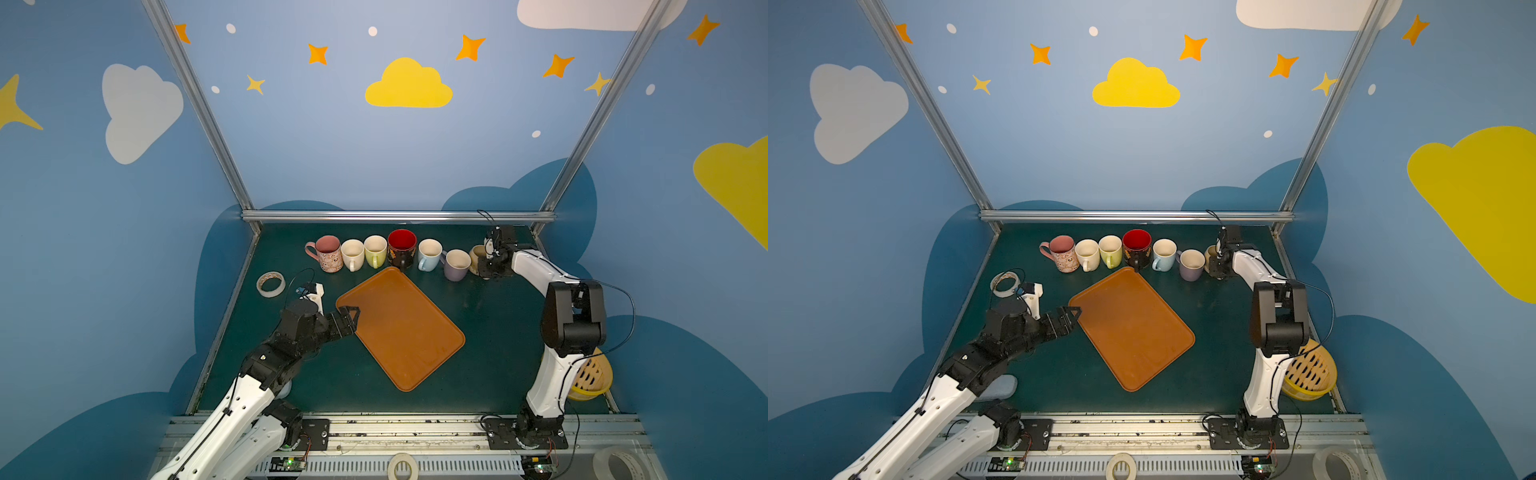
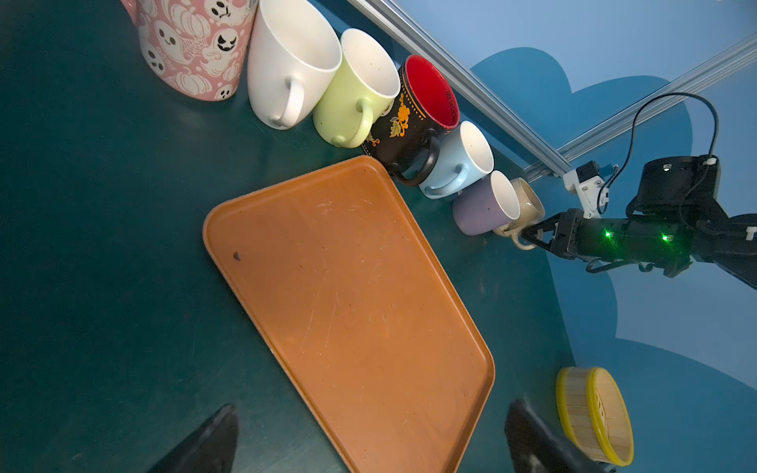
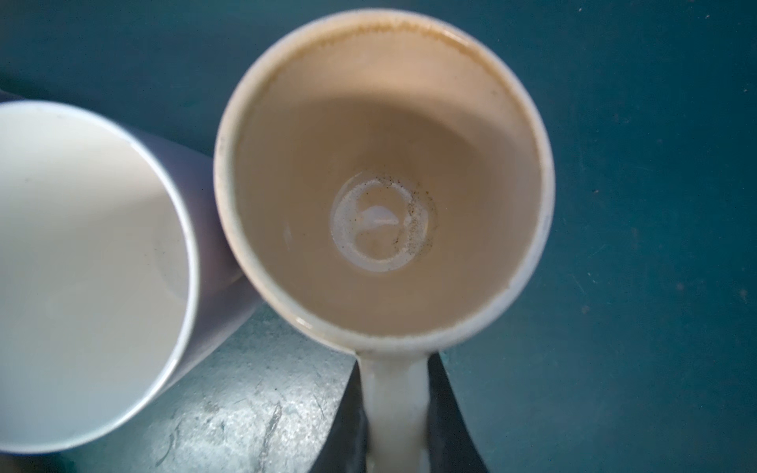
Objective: Turn the mug right side up
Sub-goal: 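Carry the cream mug with the right gripper to the end of the mug row, then set the cream mug down beside the lavender mug and open the right gripper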
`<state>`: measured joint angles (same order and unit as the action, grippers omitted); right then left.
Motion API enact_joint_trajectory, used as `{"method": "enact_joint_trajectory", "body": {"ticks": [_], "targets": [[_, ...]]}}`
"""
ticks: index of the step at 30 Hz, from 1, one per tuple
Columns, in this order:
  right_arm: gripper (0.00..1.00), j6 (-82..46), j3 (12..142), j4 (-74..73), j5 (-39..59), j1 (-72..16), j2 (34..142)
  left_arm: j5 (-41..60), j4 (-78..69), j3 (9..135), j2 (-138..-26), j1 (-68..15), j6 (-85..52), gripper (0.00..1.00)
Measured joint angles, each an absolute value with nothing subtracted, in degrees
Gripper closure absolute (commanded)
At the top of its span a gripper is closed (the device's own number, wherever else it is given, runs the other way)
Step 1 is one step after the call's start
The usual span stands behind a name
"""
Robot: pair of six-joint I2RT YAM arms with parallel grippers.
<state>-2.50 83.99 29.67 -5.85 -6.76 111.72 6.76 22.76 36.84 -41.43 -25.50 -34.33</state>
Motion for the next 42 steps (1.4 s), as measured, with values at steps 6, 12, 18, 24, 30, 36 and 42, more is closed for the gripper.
{"method": "enact_joint_trajectory", "body": {"ticks": [6,12,18,24,30,36,42], "targets": [[0.68,-2.7,82.0,29.8,-6.7,-6.9,111.7,5.8,23.4,36.8,-40.3,-25.5,-34.3,0.00],[0.58,-3.0,81.7,29.8,-7.1,-6.9,111.7,3.9,23.4,36.8,-40.2,-25.5,-34.3,0.00],[0.55,-4.5,80.0,30.0,-7.7,-6.9,108.0,-0.7,22.9,37.1,-40.4,-25.5,-34.3,0.00],[0.47,-7.5,71.0,26.6,-8.1,-7.0,93.0,-8.4,24.5,39.8,-40.7,-25.4,-31.7,0.00],[0.40,-10.9,56.8,18.8,-8.2,-7.1,74.1,-14.1,26.9,42.7,-39.6,-24.6,-28.6,0.00],[0.34,-11.8,41.2,9.4,-8.0,-7.4,59.4,-17.4,26.7,40.1,-37.5,-22.7,-27.7,0.00],[0.21,-10.5,27.0,-0.6,-10.3,-7.4,54.4,-20.3,14.7,26.9,-34.2,-18.4,-27.4,0.00]]}}
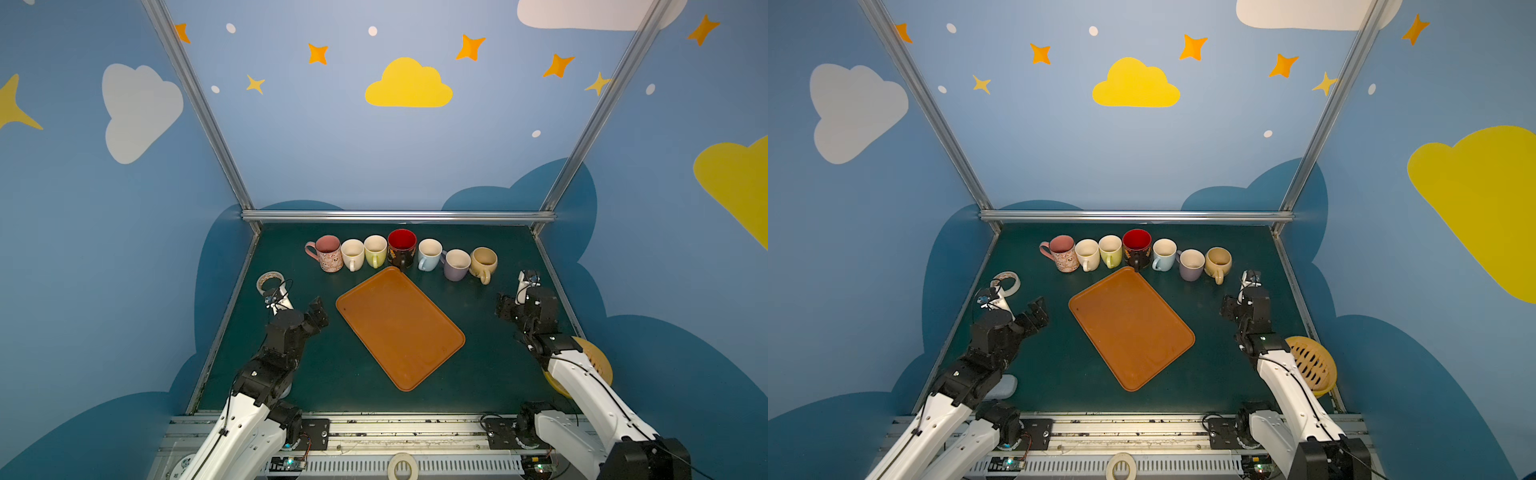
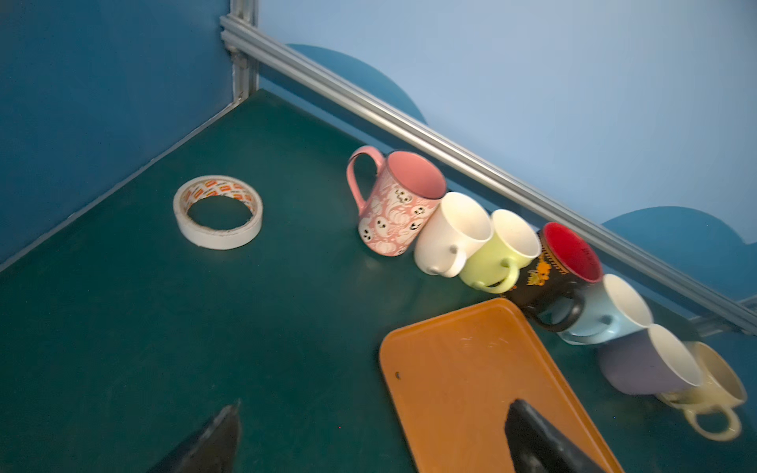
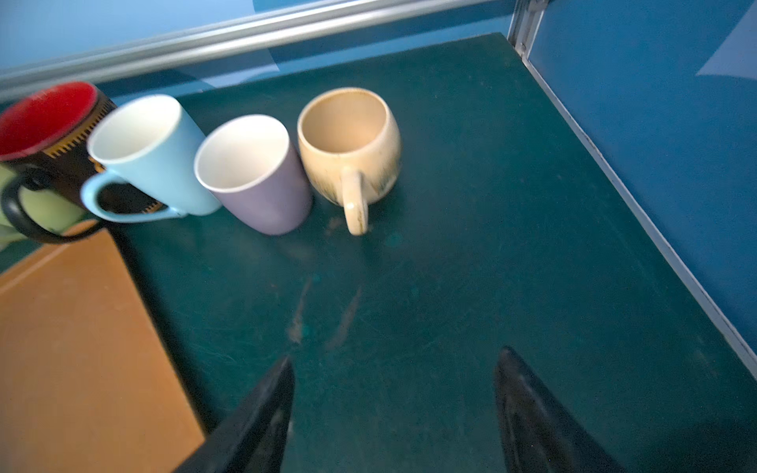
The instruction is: Turn the mug right side up
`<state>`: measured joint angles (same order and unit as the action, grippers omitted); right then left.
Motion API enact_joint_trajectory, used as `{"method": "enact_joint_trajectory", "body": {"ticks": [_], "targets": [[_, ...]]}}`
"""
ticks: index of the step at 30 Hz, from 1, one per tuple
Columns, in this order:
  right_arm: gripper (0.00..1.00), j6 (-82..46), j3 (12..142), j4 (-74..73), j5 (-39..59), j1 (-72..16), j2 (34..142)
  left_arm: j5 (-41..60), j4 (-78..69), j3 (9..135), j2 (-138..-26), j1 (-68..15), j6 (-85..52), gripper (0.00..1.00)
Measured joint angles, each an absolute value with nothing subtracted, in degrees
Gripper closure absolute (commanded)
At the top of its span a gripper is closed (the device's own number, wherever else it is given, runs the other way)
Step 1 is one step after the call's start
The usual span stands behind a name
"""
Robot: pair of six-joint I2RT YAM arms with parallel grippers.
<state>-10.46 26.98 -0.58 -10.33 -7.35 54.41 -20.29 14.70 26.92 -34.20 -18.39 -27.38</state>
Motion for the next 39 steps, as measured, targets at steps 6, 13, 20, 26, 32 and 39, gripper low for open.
{"method": "enact_joint_trajectory", "body": {"ticks": [6,13,20,26,32,39], "targets": [[0.16,-5.9,15.5,-17.2,-11.1,-7.3,56.5,-23.4,1.2,22.3,-48.8,-12.8,-22.7,0.00],[0.16,-2.6,13.8,-35.2,-11.2,-7.3,68.8,-20.5,-9.8,27.0,-67.6,-5.2,-15.7,0.00],[0.15,1.1,13.5,-52.3,-10.4,-7.4,79.6,-13.6,-22.5,22.2,-72.4,0.4,-11.5,0.00],[0.15,2.9,13.4,-59.8,-8.7,-7.2,89.4,-7.7,-32.1,21.0,-76.8,2.3,-8.9,0.00],[0.15,1.8,19.8,-55.0,-4.3,-4.1,88.1,-3.7,-40.8,20.8,-82.7,2.0,-5.8,0.00],[0.14,0.7,22.5,-49.8,-2.2,-2.7,88.0,-3.7,-43.7,21.7,-88.0,1.8,-5.1,0.00]]}}
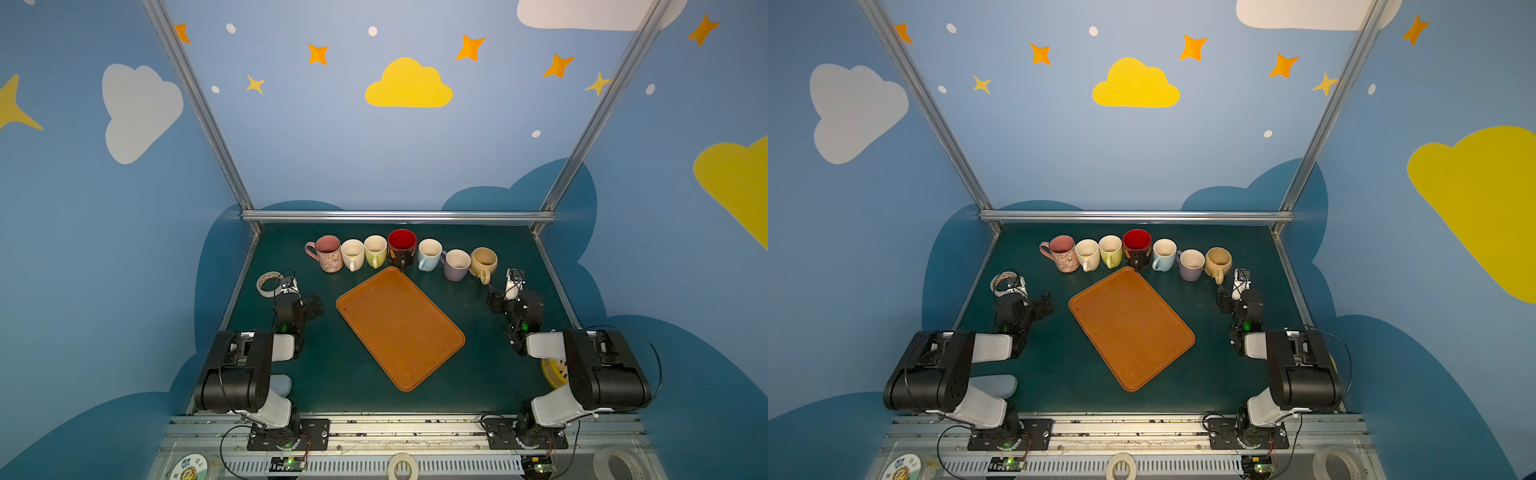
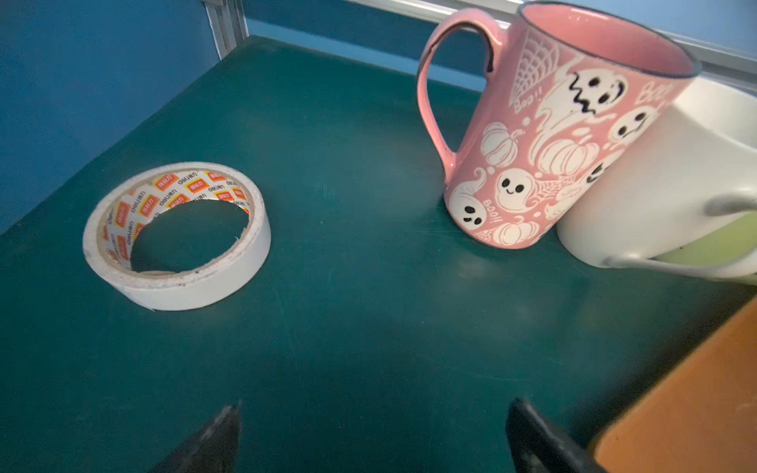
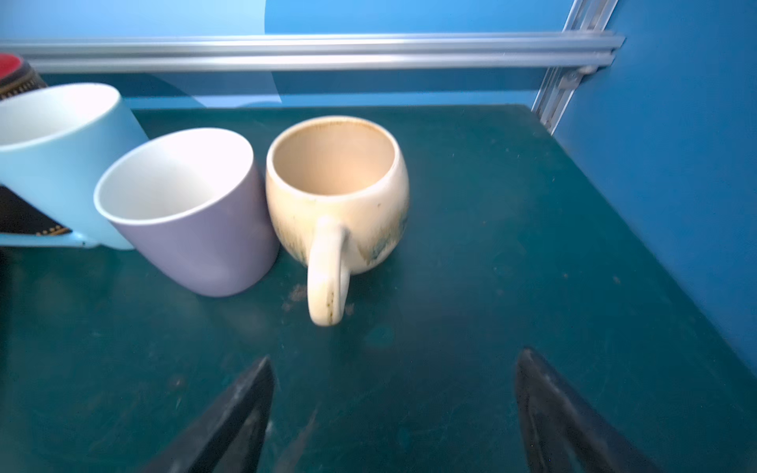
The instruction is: Turn the mug right side up
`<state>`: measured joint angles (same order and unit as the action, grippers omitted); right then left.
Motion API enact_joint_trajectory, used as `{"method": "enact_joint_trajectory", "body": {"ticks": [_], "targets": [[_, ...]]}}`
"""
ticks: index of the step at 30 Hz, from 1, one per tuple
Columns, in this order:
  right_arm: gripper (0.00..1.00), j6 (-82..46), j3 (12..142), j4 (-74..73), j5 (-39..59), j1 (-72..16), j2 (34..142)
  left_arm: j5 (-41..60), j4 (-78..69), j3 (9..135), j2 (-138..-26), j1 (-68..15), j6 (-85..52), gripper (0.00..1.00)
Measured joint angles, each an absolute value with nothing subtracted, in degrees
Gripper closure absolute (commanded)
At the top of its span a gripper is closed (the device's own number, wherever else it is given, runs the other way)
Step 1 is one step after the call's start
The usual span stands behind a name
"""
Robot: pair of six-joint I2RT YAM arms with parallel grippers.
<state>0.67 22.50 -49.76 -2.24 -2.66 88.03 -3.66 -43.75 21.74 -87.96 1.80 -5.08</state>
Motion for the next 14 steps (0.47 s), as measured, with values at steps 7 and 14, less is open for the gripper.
{"method": "enact_joint_trajectory", "body": {"ticks": [7,14], "targets": [[0.14,0.2,22.5,-48.2,-1.5,-2.7,88.0,-4.1,-43.4,23.0,-87.9,1.5,-4.8,0.00],[0.14,0.2,22.5,-47.6,-1.0,-2.4,88.0,-4.2,-43.4,23.0,-87.9,1.5,-4.7,0.00]]}}
